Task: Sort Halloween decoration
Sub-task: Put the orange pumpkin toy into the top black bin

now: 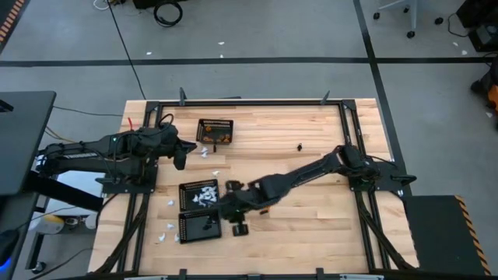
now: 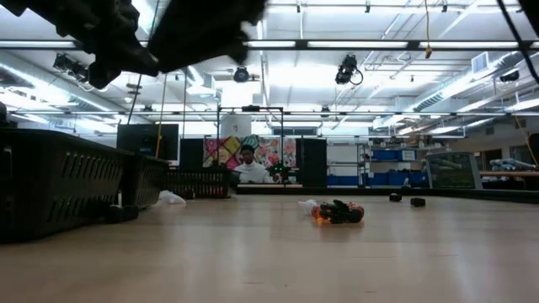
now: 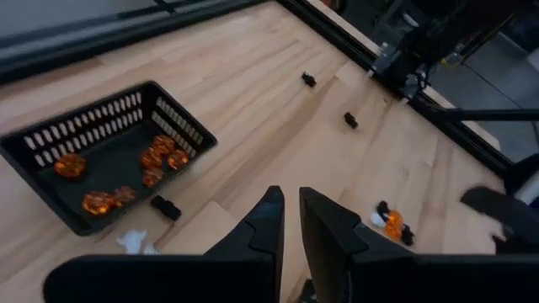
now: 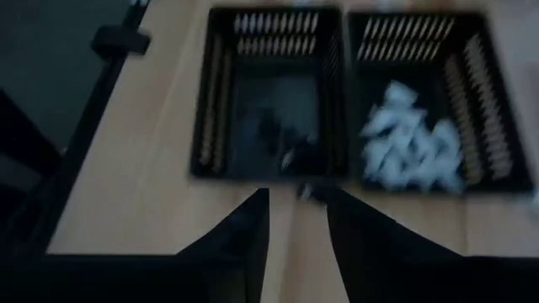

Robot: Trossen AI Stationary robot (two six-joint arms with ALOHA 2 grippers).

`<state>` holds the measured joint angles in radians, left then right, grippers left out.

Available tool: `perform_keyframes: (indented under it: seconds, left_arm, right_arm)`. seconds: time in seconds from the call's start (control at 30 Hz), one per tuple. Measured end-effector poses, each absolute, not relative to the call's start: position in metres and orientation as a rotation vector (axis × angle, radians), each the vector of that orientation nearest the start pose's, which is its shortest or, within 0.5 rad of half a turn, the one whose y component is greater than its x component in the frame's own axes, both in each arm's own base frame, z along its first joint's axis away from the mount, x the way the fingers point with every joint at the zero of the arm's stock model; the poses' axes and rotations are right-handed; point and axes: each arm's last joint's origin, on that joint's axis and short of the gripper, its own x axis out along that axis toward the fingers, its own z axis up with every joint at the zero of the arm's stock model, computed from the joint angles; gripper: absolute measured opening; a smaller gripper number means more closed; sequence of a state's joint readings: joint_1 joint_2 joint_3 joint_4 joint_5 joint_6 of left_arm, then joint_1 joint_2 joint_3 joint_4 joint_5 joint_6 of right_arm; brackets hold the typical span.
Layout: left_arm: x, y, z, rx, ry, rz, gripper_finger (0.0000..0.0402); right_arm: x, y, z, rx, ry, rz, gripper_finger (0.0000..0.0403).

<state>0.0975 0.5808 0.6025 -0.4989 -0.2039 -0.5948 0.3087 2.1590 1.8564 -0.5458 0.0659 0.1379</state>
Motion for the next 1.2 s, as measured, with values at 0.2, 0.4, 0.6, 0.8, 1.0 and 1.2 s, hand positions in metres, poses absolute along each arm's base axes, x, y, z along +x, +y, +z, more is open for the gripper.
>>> perform_keyframes:
  seconds: [0.2,0.4,0.6,0.8,1.0,1.2]
  left_arm:
    - [0.127,0.017,0.269,-0.568,0.396,0.393,0.005]
    - [0.127,0.017,0.269,-0.57,0.393,0.393,0.005]
    - [0.128,0.017,0.269,-0.57,0.386,0.391,0.005]
    - [0.128,0.017,0.269,-0.569,0.387,0.391,0.005]
    - [0.128,0.017,0.269,-0.555,0.388,0.394,0.005]
    - [0.128,0.017,0.269,-0.555,0.386,0.398,0.005]
  right_arm:
    - [0.408,0.15,0.236,0.045,0.859,0.054,0.0122]
    - [0.351,0.145,0.215,0.194,0.856,-0.06,0.0127]
    - [0.321,0.128,0.19,0.306,0.891,-0.066,0.0165]
    - [0.309,0.119,0.162,0.257,0.854,-0.073,0.0208]
    - [0.296,0.113,0.14,0.222,0.786,-0.057,0.0222]
    - [0.288,0.104,0.127,0.186,0.776,-0.053,0.0215]
